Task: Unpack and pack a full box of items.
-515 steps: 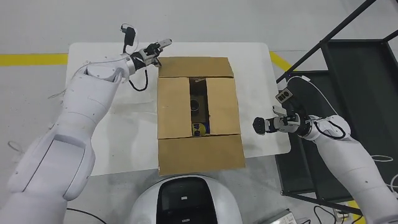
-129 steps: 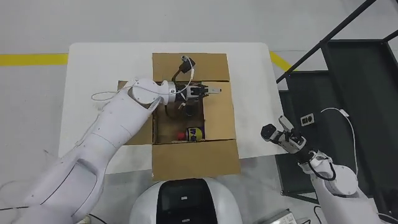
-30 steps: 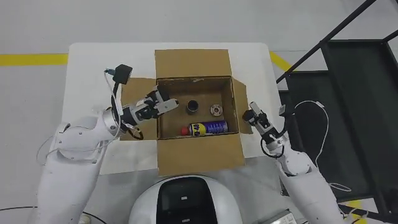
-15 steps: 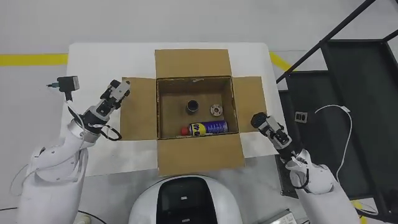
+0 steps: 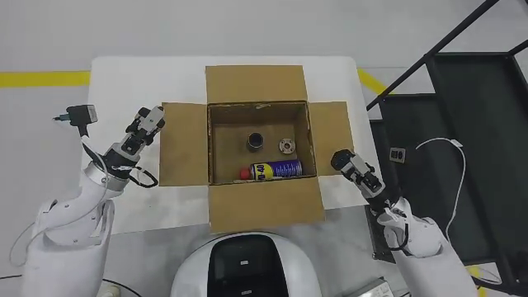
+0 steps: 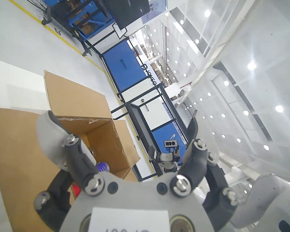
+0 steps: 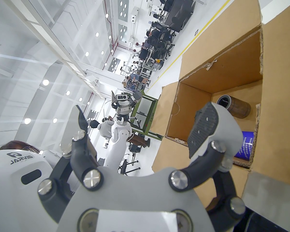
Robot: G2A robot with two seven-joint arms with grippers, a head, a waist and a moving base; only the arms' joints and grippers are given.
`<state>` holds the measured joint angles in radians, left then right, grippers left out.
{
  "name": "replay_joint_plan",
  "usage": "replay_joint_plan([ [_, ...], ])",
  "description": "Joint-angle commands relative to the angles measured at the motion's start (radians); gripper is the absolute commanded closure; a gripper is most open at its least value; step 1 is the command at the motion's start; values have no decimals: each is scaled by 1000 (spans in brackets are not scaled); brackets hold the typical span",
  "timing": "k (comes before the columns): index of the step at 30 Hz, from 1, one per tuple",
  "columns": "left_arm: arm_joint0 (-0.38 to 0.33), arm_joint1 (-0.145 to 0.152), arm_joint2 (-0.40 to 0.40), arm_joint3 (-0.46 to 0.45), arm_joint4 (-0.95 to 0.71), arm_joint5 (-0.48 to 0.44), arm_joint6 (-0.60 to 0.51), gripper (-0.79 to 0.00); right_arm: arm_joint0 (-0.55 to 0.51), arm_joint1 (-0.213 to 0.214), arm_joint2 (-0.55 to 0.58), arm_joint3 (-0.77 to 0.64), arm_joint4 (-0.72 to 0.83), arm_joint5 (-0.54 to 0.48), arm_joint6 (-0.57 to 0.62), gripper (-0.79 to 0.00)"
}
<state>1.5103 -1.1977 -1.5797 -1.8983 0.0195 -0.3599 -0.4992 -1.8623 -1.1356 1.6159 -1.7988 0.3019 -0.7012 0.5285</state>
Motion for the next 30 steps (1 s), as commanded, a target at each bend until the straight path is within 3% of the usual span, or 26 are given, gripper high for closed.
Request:
replay_joint_plan([
  [1, 0, 0, 0, 0, 0, 0, 0, -785, 37, -1, -32, -28, -78, 72, 4, -785],
  [4, 0, 0, 0, 0, 0, 0, 0, -785, 101, -5, -77, -51, -186, 114, -11, -785],
  [8, 0, 0, 0, 0, 0, 0, 0, -785, 184, -5, -147, -79, -438, 198, 20, -785],
  [15, 0, 0, 0, 0, 0, 0, 0, -785, 232, -15, -222, -73, -659, 246, -94, -785],
  [30, 0, 0, 0, 0, 0, 0, 0, -785, 255, -13, -228, -66, -676, 280, -57, -785],
])
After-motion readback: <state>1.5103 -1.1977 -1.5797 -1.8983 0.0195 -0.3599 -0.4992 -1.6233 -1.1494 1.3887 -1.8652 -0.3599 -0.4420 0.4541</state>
